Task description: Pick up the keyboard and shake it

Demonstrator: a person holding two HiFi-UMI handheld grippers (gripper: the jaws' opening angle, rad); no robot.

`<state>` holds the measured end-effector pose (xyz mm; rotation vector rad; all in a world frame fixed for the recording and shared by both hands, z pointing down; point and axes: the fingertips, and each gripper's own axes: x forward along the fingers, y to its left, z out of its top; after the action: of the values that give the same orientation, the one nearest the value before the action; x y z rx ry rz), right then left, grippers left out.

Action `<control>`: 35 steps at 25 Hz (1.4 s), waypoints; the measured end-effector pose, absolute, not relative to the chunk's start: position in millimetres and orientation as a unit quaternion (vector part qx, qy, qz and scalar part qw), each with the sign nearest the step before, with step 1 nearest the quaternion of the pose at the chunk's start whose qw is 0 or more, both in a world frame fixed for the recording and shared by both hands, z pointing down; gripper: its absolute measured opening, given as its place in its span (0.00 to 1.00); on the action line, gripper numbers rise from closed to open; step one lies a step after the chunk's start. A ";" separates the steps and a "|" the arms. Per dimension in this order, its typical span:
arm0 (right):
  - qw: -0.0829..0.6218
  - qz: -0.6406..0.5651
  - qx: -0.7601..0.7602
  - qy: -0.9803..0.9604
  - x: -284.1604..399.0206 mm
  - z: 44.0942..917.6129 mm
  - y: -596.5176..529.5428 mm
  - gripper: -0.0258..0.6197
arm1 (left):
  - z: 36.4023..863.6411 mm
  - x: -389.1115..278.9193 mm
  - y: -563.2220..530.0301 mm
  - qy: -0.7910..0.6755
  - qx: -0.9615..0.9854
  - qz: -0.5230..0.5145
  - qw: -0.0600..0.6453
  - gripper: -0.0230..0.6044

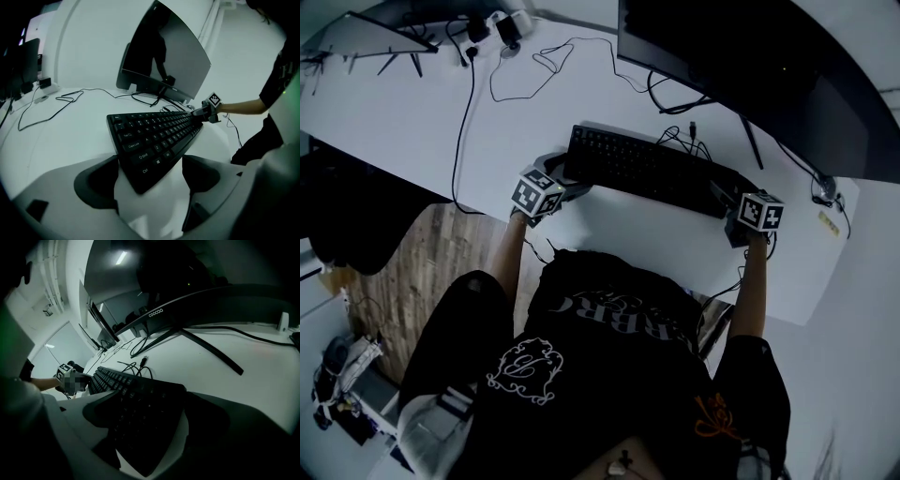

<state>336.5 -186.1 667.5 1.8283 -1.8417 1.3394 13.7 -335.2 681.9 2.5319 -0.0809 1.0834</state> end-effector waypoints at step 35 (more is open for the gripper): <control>0.027 0.328 0.725 -0.605 352.6 563.7 -174.6 0.43 | 642.6 46.2 -380.4 -0.168 0.922 0.249 0.246 0.60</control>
<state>352.6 -174.6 563.7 2.2394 -1.8673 1.0139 46.2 -380.4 642.6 2.5148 -0.4587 0.6787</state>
